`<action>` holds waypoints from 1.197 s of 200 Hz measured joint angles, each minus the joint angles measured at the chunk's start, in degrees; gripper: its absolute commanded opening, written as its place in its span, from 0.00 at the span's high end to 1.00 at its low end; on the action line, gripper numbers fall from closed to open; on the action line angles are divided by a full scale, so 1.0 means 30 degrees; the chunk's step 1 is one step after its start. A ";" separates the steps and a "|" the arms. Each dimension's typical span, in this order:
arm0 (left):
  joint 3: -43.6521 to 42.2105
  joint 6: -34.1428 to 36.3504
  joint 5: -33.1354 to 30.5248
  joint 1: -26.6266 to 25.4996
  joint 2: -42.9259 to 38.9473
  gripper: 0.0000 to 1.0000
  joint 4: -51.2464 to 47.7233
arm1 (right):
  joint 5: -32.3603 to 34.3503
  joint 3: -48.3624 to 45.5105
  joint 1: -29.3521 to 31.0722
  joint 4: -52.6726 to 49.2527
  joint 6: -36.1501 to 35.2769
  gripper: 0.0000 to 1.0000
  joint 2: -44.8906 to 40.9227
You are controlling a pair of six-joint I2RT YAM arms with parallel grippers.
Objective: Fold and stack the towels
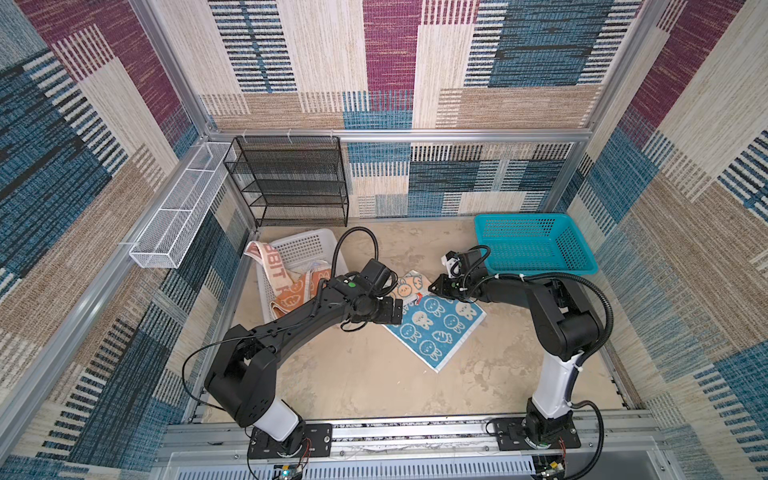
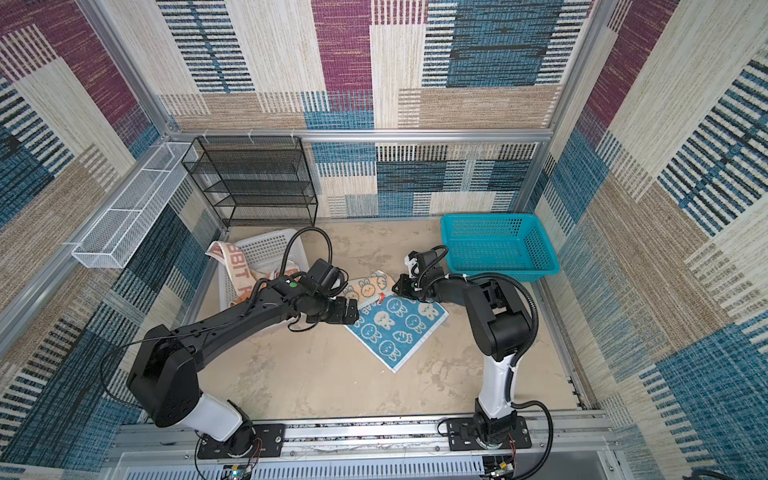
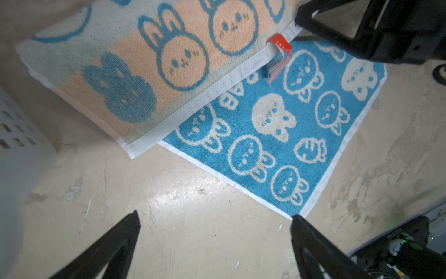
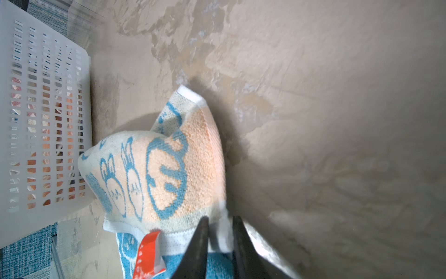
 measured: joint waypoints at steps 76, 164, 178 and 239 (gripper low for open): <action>-0.0255 -0.0648 -0.0561 -0.0437 0.1756 0.00 0.1537 | 0.1829 -0.0452 -0.0291 -0.1071 -0.0466 1.00 -0.2900; 0.0787 -0.0743 -0.2499 -0.0437 0.4612 0.06 0.2827 | 0.2812 -0.2404 -0.0787 -0.2382 -0.1013 1.00 -0.6200; 0.0823 -0.0947 -0.2798 -0.0423 0.4736 0.08 0.3198 | 0.2820 -0.2543 -0.0918 -0.2521 -0.1020 1.00 -0.6681; 0.0466 -0.2251 -0.3060 -0.0386 0.5770 0.16 0.5625 | 0.2820 -0.2885 -0.1209 -0.2754 -0.1166 1.00 -0.7482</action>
